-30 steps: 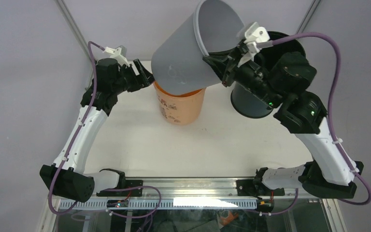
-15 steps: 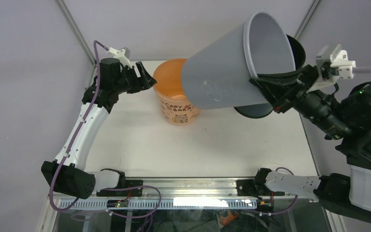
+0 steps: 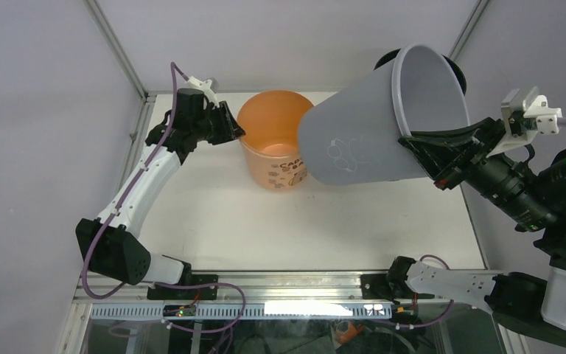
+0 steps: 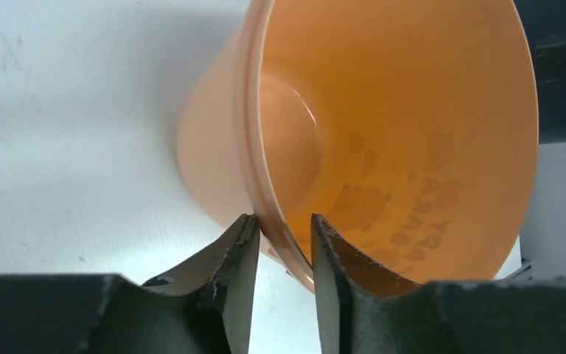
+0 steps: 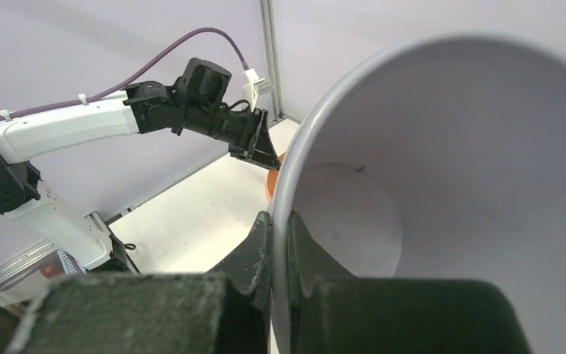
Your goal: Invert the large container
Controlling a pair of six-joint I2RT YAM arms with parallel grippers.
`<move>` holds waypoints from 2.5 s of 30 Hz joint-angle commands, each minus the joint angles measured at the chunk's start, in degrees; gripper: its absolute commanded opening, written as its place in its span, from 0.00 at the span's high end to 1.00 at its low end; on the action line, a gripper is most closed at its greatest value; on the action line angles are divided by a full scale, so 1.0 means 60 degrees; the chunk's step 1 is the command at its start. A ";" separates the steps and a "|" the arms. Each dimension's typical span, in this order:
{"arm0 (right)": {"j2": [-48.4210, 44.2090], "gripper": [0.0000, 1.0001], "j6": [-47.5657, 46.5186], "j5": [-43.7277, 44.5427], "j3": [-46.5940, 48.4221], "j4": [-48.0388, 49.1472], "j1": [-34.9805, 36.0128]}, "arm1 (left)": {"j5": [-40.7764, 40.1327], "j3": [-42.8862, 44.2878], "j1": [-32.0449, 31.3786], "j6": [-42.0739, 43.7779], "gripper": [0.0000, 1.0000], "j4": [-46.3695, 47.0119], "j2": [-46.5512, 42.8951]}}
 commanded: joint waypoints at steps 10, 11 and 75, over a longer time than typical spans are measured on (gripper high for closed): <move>0.0222 1.00 0.0328 -0.0210 -0.0780 0.0939 0.0028 | -0.1966 0.1334 -0.0253 -0.0771 1.00 0.0248 0.0351; 0.0270 1.00 0.0369 -0.0284 -0.0813 0.0946 0.0037 | -0.2269 0.1460 -0.0250 -0.0834 1.00 0.0212 0.0378; 0.6477 1.00 1.1547 -0.8156 -0.7368 1.4548 -0.2673 | -0.3127 0.4080 0.4427 -0.0631 0.01 -0.0746 0.0027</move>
